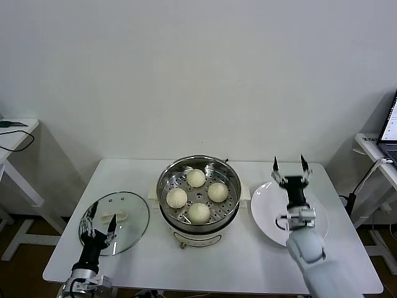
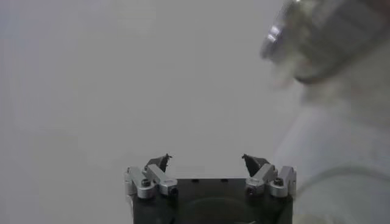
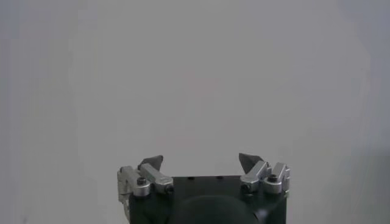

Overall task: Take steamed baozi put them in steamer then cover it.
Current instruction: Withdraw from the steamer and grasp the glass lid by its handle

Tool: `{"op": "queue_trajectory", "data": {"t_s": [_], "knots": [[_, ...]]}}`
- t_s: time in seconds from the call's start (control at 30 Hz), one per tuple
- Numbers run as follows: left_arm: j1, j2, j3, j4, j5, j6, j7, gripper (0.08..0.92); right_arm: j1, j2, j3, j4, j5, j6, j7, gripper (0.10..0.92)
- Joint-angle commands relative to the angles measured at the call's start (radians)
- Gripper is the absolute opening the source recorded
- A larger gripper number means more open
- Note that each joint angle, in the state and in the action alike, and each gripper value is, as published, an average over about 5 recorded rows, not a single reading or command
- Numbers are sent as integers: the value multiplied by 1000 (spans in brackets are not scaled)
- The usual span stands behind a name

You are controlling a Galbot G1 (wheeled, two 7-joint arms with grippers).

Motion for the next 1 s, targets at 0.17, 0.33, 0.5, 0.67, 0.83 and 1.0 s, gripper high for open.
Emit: {"op": "queue_trajectory", "data": {"t_s": [0.17,0.33,0.5,0.67,0.83,1.0], "knots": [[-90,-25,-17,285,460,-59,-197,823,-186,137,142,5,-51,46,29,823],[-130,-26,-20,340,488,-69,-202,823,-189,140,141,4,-54,43,27,823],[-159,-21,-16,370,461,-61,-184,823,-187,146,142,7,-62,37,26,823],[-183,-19,-17,380,435,-52,-179,823,-190,145,141,6,-68,34,22,823],[-195,-19,-16,370,405,-36,-165,823,-189,143,138,9,-71,22,19,823],[-209,-20,-9,360,378,-20,-146,823,-185,137,130,11,-71,10,12,823]]}}
